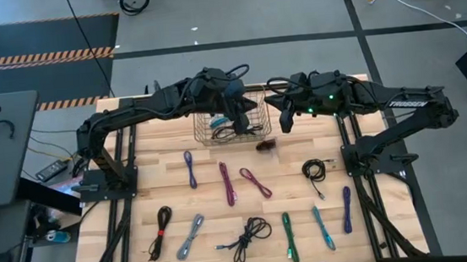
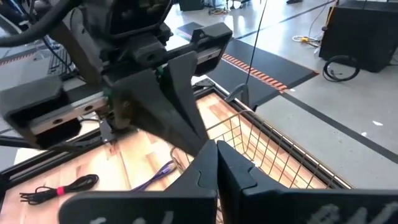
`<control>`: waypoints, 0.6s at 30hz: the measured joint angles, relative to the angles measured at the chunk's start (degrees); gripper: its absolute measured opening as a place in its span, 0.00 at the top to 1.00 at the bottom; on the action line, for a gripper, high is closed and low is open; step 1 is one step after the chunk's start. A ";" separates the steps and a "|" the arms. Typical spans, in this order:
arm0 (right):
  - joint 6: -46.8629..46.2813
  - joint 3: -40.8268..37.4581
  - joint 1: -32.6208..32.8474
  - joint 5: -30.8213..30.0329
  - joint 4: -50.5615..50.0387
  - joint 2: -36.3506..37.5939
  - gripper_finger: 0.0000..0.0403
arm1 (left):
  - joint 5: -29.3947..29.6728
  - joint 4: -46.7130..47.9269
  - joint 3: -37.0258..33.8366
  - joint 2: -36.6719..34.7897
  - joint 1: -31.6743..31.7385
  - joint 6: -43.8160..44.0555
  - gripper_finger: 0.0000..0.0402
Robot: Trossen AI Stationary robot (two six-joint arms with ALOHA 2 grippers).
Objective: Pick and place USB-C Cables
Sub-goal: Put the black charger cable into the wire basket
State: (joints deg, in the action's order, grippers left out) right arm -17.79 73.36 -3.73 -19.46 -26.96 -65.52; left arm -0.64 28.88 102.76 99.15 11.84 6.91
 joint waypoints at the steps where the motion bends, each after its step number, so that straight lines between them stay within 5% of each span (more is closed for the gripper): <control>1: -0.01 -0.02 0.02 0.02 0.02 0.00 1.00 | 0.02 -0.06 0.00 -0.04 0.00 -0.04 0.97; 10: -0.19 0.00 0.13 3.92 -2.46 0.00 1.00 | -0.03 1.15 0.00 -0.16 -0.20 -0.11 0.98; 18: -10.76 -0.01 4.98 4.28 -22.08 -0.11 1.00 | -0.07 9.29 0.00 -3.31 -0.46 -0.08 0.99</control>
State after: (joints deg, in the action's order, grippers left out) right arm -28.55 73.35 1.25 -15.18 -49.04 -65.62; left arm -0.71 38.17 102.76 95.84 11.37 6.83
